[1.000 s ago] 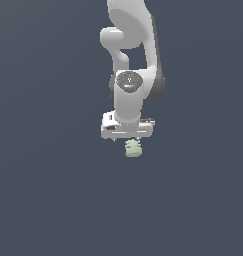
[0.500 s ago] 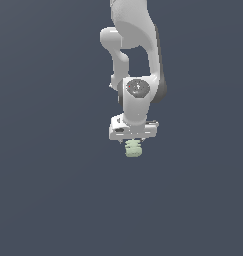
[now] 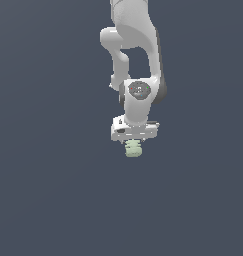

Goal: Pick up the object and move it to a goal position.

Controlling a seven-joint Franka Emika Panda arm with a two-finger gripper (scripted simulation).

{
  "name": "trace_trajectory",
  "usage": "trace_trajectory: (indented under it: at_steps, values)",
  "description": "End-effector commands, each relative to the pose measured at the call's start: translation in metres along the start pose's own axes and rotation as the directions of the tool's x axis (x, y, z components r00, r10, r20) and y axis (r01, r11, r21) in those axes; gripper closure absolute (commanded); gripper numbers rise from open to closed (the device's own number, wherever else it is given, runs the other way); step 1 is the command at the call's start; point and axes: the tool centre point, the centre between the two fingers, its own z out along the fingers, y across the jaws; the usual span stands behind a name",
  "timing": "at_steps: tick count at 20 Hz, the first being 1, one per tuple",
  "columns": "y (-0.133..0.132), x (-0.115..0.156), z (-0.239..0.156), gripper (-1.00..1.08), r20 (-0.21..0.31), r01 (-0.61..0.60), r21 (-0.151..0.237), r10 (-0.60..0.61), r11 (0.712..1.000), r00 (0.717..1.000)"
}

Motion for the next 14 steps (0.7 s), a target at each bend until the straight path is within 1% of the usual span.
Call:
trace_trajectory:
  at_steps: [1,9,14]
  values:
    - [0.0,0.0,0.006,-0.92,0.001,0.0,0.0,0.0,1.0,1.0]
    - [0.0,-0.002,0.042,-0.92,0.0,0.001,0.0,-0.001,1.0,1.0]
    - [0.0,-0.001,0.048,-0.92,0.0,0.001,0.0,-0.001,1.0,1.0]
